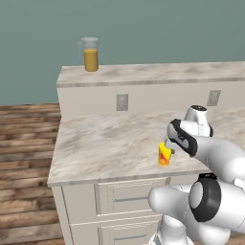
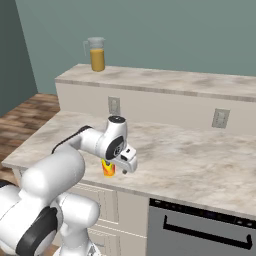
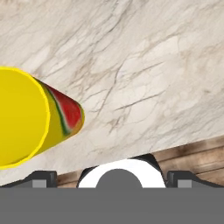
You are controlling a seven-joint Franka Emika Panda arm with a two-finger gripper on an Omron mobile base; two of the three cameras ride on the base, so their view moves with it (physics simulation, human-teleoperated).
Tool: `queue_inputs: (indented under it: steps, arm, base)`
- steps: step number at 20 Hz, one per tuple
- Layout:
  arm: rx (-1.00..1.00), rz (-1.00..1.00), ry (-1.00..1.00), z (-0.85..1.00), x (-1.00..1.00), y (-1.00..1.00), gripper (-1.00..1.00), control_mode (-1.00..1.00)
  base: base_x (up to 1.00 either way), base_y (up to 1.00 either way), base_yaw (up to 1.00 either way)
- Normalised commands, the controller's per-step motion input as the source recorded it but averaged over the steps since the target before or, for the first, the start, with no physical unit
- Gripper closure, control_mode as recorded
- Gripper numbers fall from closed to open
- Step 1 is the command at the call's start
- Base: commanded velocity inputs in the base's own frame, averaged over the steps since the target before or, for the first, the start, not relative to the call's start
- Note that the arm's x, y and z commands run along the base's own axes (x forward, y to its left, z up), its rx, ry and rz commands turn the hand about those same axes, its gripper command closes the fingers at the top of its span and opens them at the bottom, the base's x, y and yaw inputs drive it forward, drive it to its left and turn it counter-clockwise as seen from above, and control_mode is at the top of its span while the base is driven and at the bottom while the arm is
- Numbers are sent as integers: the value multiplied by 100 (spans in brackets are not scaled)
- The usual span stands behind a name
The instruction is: Place the pitcher and cup on the dining counter for serving.
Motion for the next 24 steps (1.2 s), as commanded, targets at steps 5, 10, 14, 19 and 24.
queue_inputs:
  steps: [5, 10, 14, 19, 24]
  arm:
    - [1, 0, -3, 12, -3, -1, -100, -100]
    - [2, 0, -9, 29, -6, -3, -100, -100]
    - [0, 0, -3, 34, 0, 0, -100, -100]
    - [0, 0, 0, 3, 31, 0, -100, -100]
    - [0, 0, 0, -2, 44, 0, -100, -100]
  base:
    - [0, 0, 0]
    - [0, 0, 0]
    - [0, 0, 0]
    - [0, 0, 0]
    - [0, 0, 0]
